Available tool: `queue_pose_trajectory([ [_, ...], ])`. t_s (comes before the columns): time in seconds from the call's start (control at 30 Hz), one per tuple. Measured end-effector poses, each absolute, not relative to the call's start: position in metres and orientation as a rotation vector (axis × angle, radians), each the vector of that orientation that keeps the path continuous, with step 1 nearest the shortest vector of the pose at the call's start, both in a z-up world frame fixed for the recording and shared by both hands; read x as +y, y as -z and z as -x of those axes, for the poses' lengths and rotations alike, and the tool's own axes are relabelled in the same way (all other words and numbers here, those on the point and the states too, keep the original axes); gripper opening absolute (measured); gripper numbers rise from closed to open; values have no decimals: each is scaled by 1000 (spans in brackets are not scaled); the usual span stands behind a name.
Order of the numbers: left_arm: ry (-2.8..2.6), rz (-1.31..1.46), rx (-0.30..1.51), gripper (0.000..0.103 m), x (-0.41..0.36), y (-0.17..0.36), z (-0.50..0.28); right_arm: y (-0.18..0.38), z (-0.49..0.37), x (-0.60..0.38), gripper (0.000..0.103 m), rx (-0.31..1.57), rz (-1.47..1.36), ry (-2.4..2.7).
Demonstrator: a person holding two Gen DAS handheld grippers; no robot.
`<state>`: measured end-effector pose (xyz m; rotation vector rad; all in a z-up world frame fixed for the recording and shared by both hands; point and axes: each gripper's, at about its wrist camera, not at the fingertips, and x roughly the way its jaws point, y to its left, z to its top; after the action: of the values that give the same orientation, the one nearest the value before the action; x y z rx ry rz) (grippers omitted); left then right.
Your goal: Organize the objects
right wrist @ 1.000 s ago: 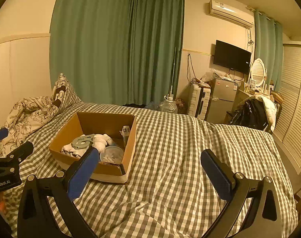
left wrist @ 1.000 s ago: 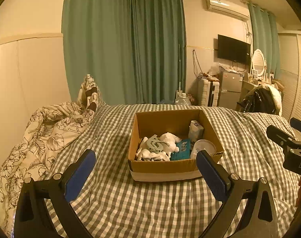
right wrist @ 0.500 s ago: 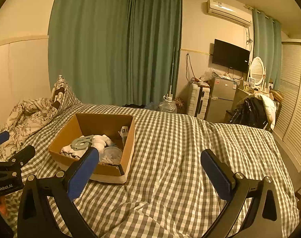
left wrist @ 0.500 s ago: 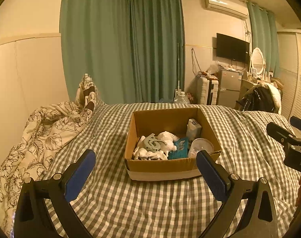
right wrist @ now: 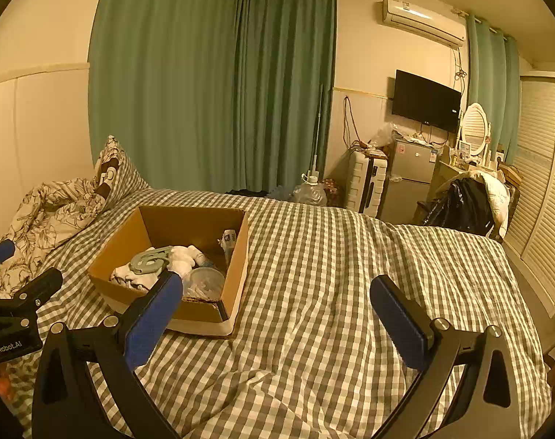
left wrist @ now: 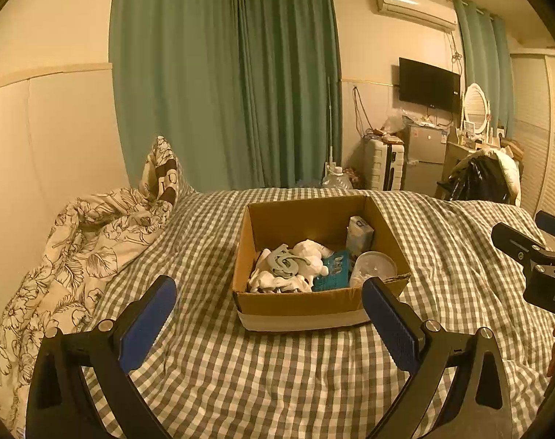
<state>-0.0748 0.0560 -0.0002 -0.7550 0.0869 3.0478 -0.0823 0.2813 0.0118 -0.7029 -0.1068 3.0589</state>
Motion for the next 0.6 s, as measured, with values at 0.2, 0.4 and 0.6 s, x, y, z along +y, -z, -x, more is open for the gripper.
queue_pose_trajectory([
  [0.2, -3068, 757, 49, 103, 52, 1, 75, -10, 84, 281, 103, -104, 719, -3058],
  [0.4, -3040, 729, 43, 103, 54, -1, 72, -9, 84, 279, 103, -104, 724, -3058],
  [0.6, -3040, 722, 60, 103, 57, -1, 72, -8, 84, 279, 103, -99, 724, -3056],
])
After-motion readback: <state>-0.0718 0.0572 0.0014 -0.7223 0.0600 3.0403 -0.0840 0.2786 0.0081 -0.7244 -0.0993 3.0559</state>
